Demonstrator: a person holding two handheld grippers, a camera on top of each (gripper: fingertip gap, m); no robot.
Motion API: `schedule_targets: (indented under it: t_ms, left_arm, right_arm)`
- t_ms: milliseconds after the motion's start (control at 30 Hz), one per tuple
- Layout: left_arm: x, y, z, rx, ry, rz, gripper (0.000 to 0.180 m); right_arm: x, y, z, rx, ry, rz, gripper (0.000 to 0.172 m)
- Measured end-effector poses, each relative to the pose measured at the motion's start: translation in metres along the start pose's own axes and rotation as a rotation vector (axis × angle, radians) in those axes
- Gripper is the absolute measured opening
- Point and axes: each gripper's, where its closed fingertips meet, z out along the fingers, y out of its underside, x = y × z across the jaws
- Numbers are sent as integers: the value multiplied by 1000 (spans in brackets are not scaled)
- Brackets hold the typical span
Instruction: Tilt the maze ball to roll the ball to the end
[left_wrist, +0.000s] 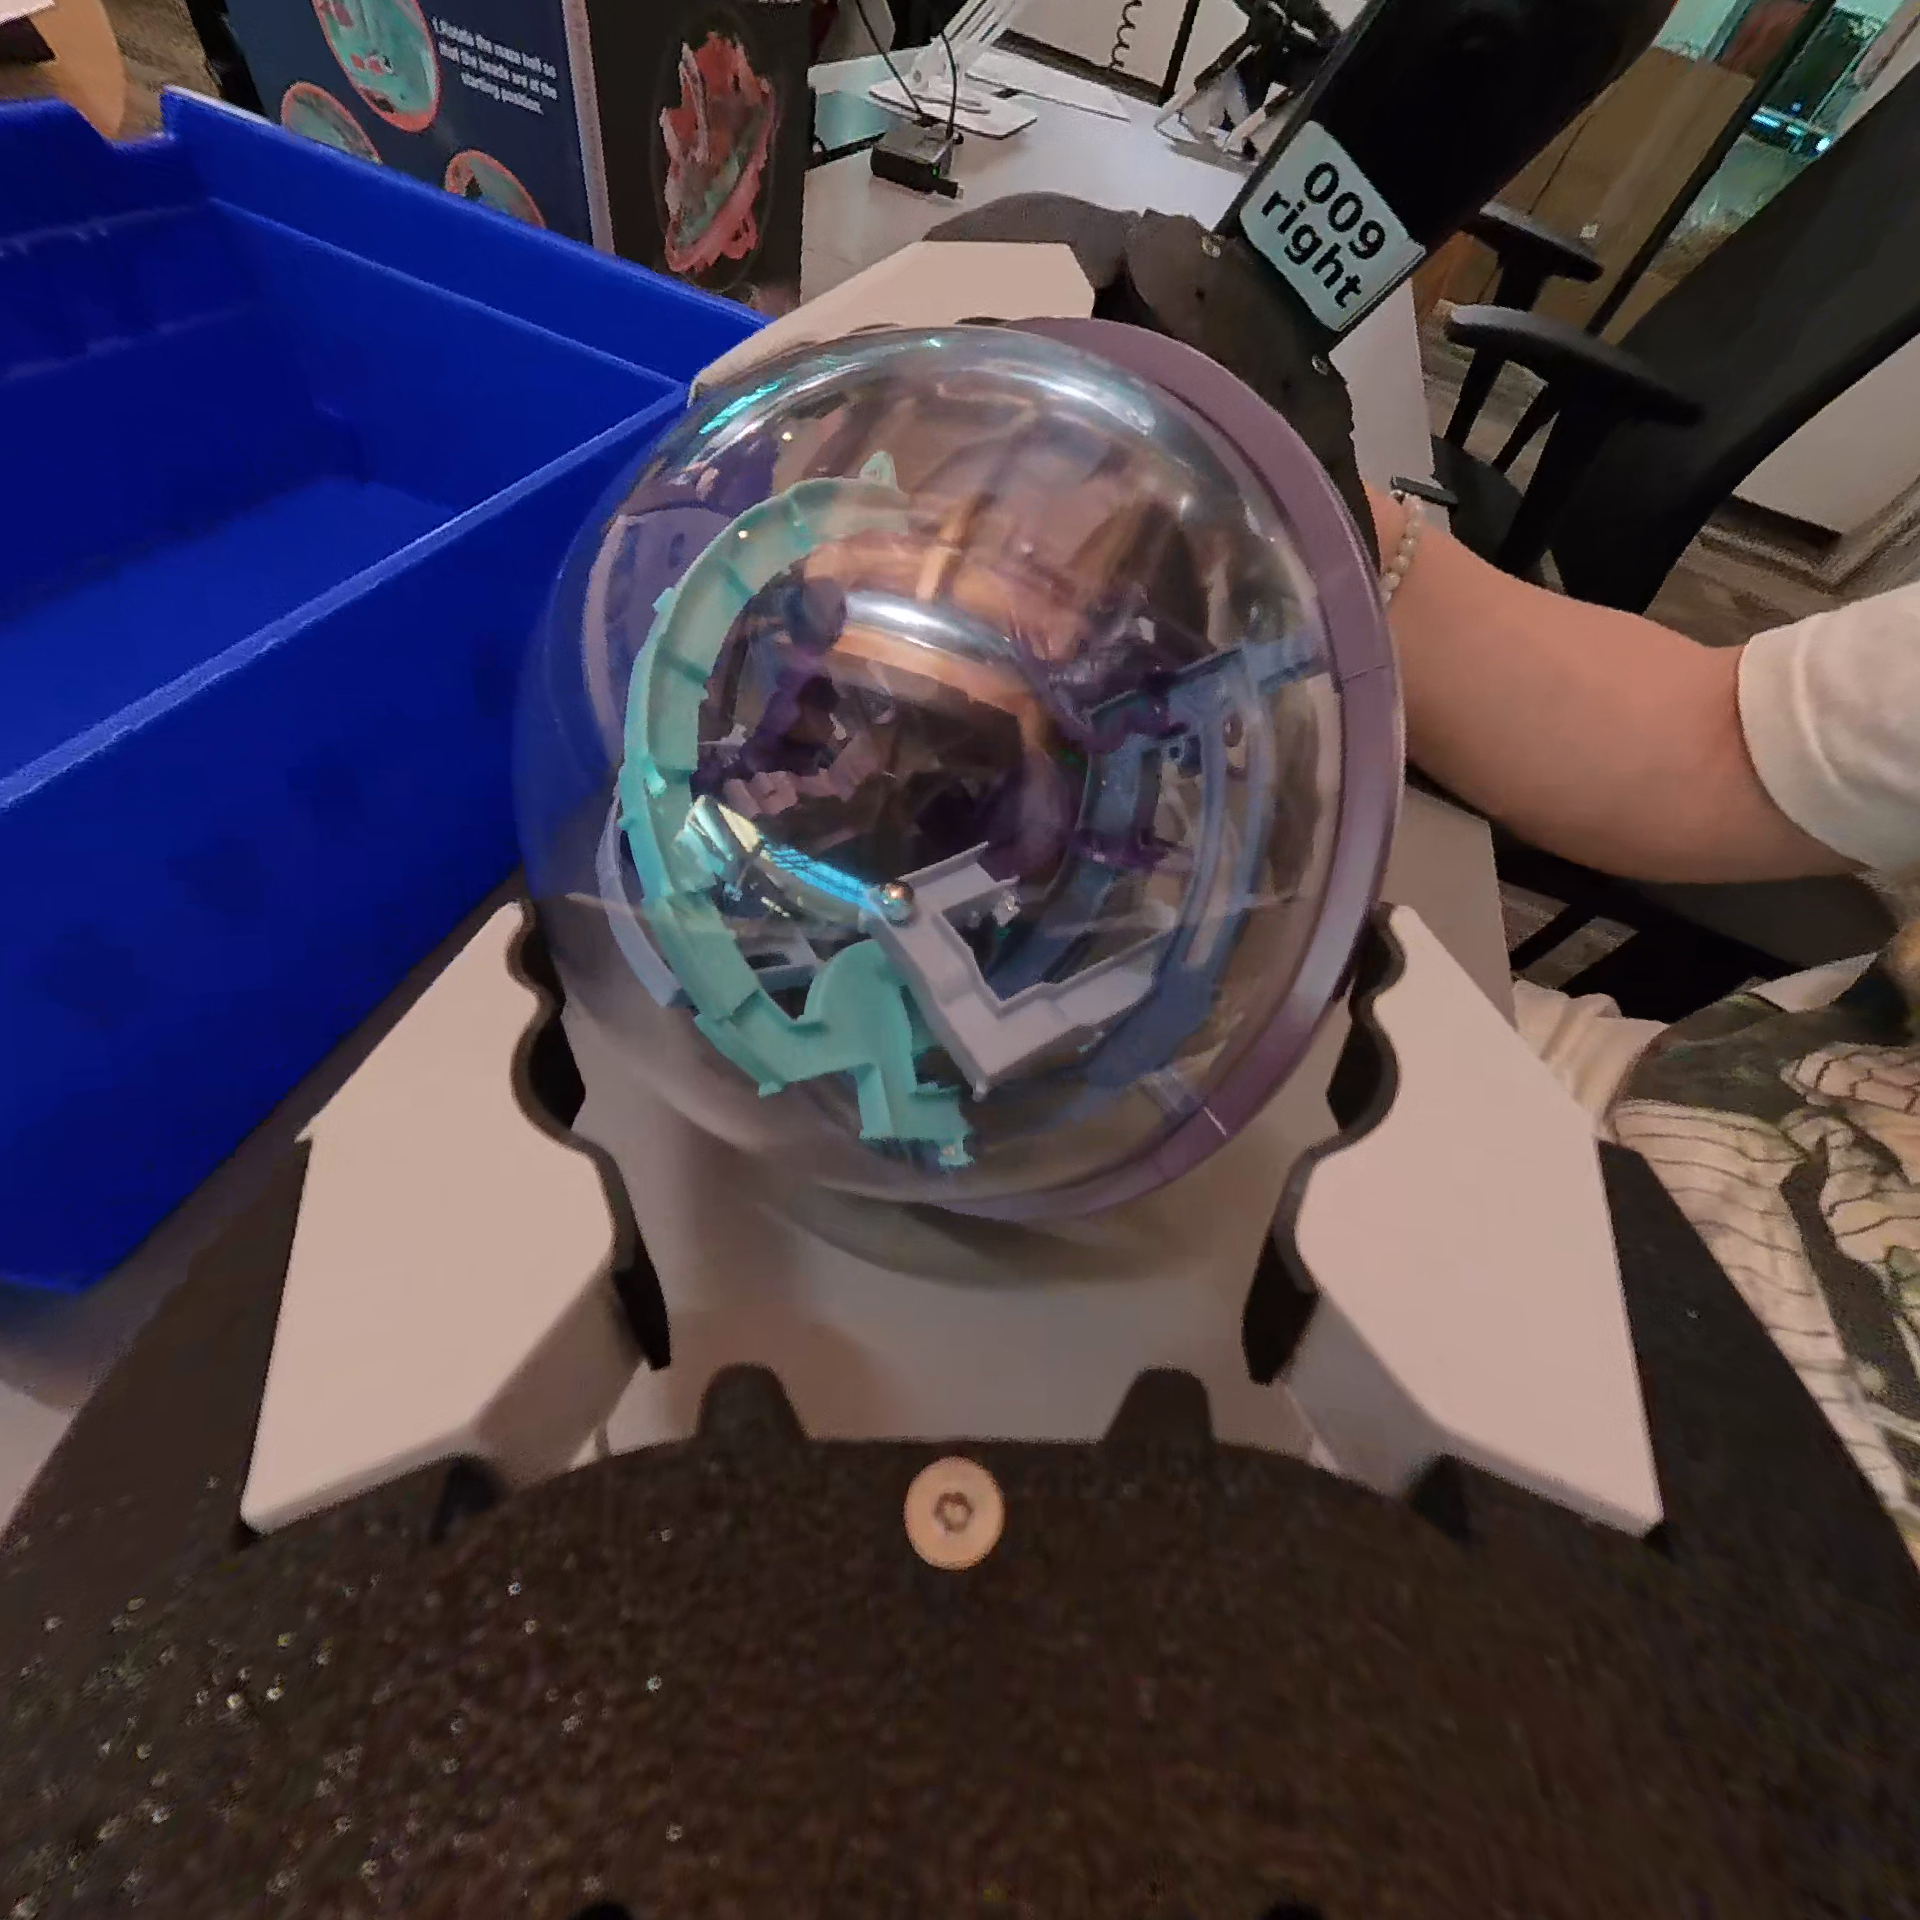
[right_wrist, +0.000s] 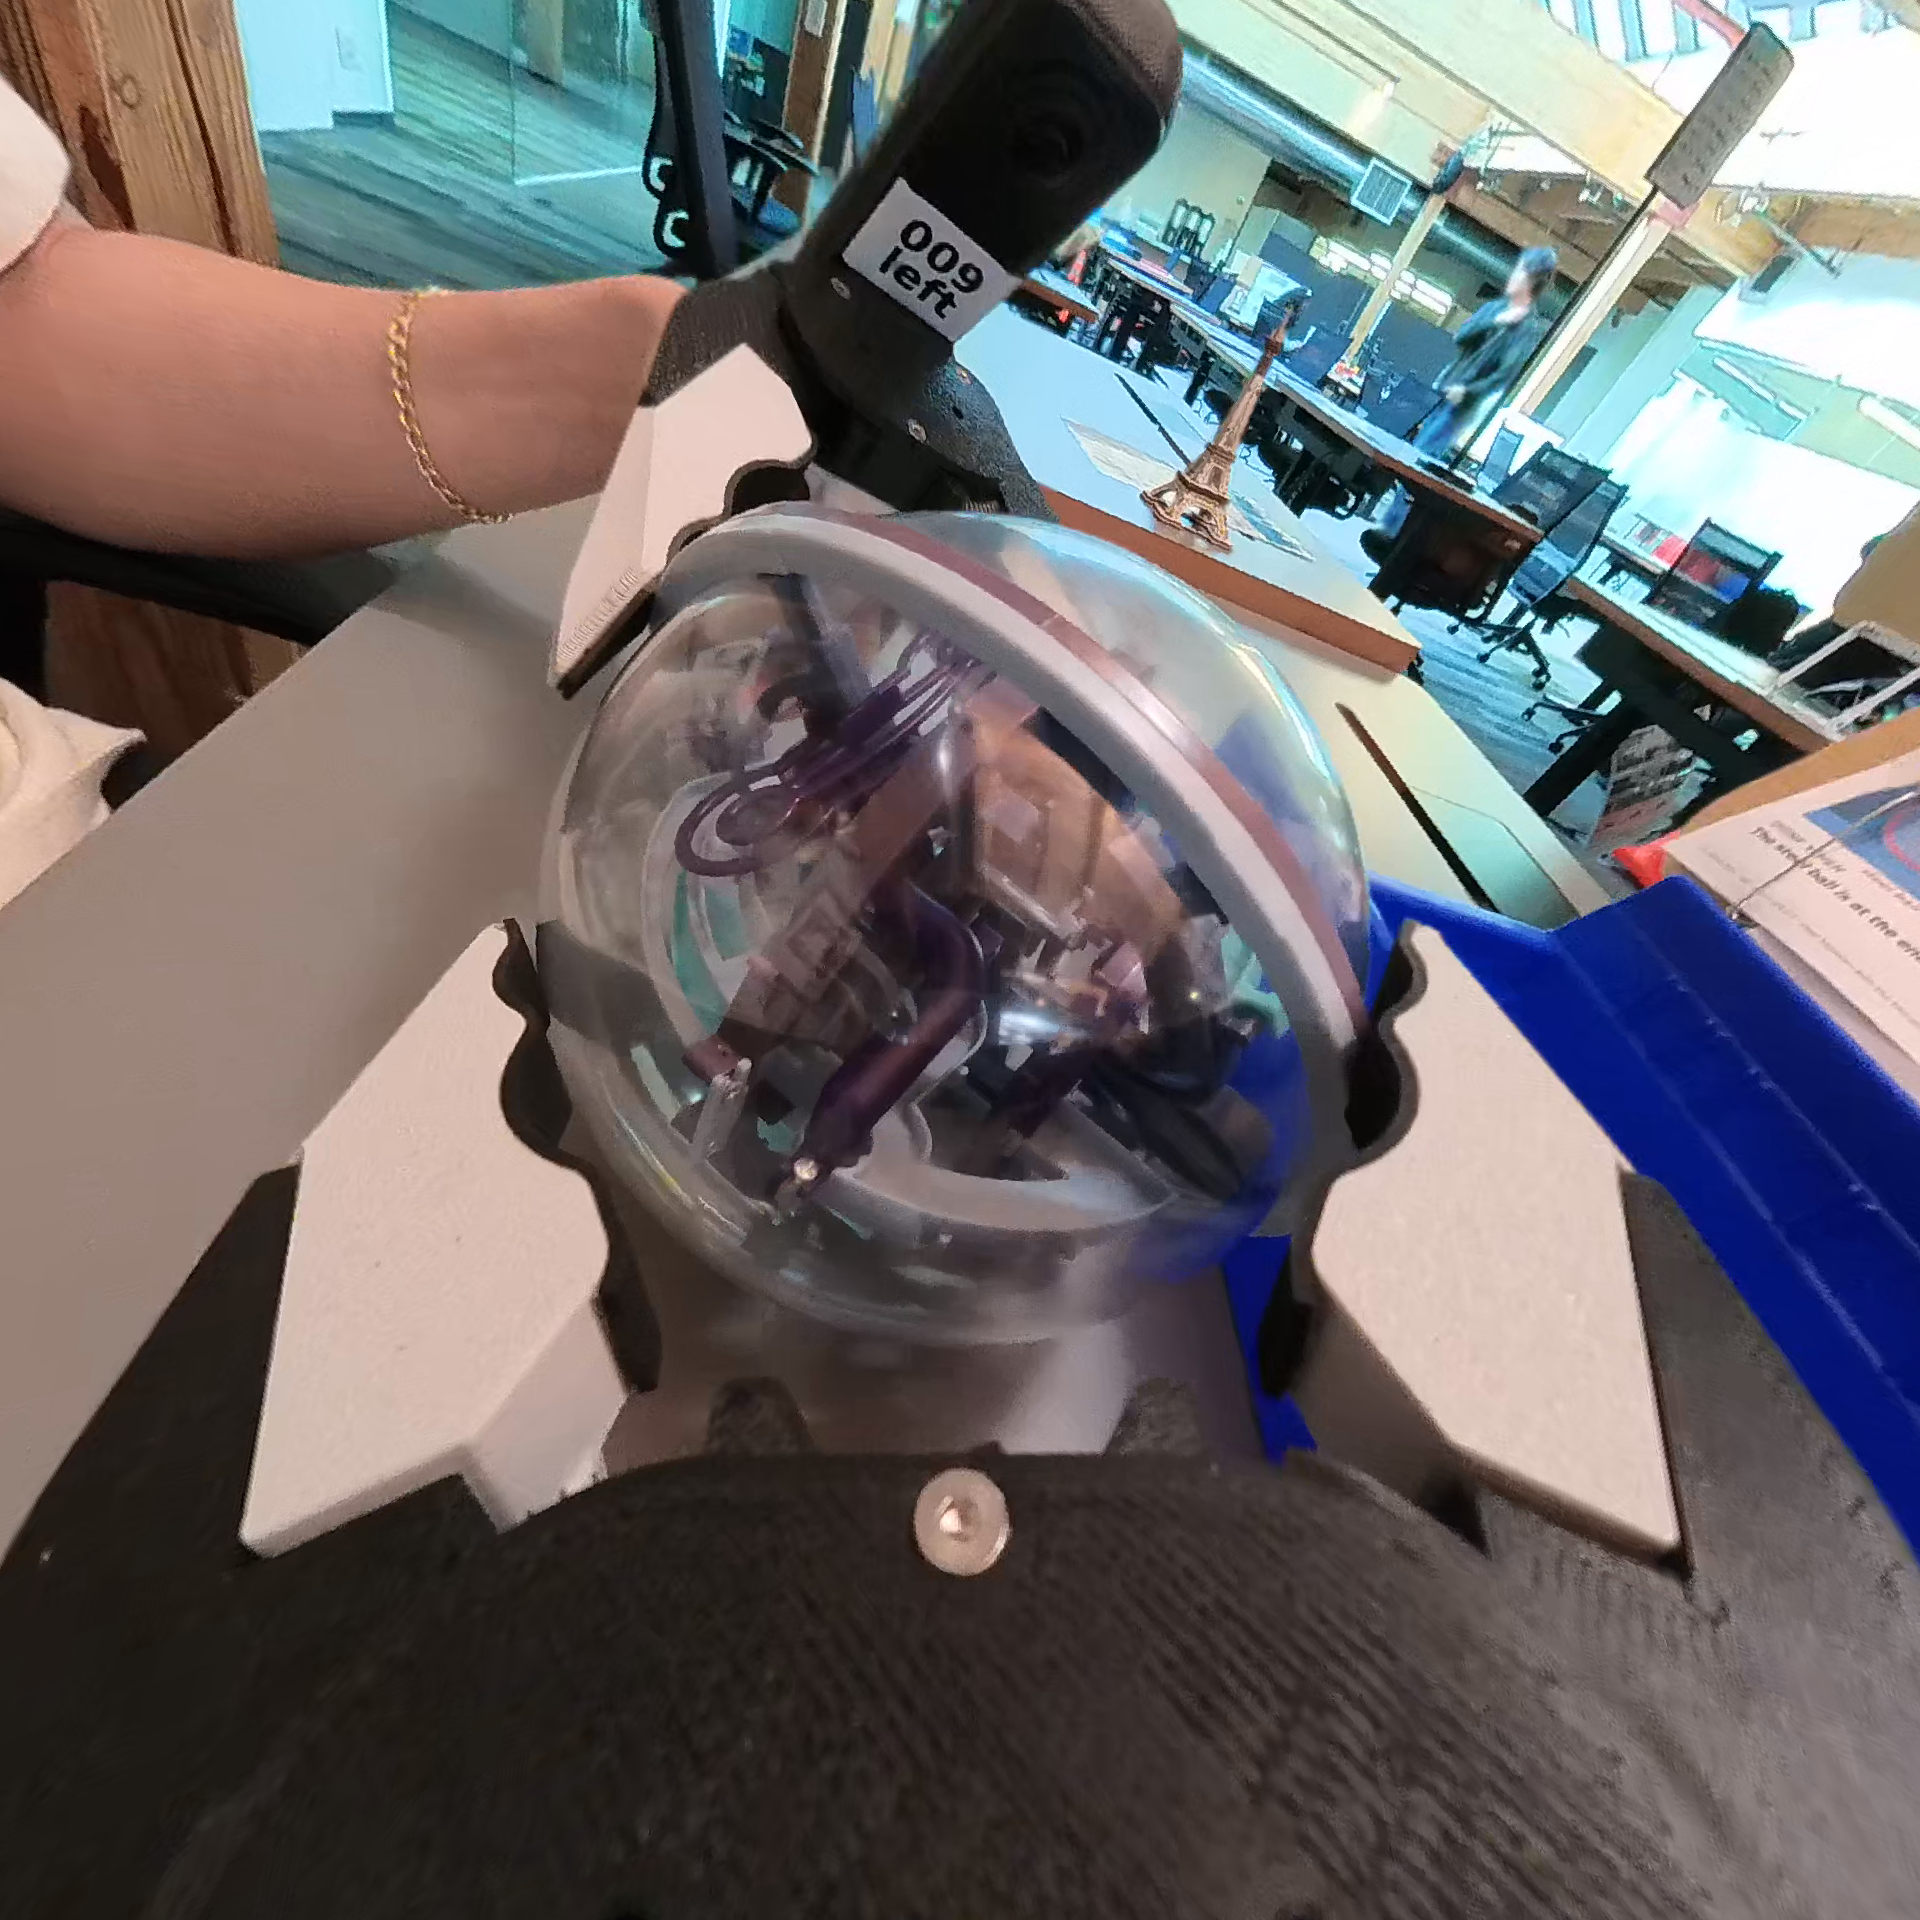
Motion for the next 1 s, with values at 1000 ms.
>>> schedule_targets:
  t_ms: [1000]
  left_arm:
    - [-8,16,-2,-68,-27,141,146]
  right_arm:
    - [6,-24,9,113,68,-12,143]
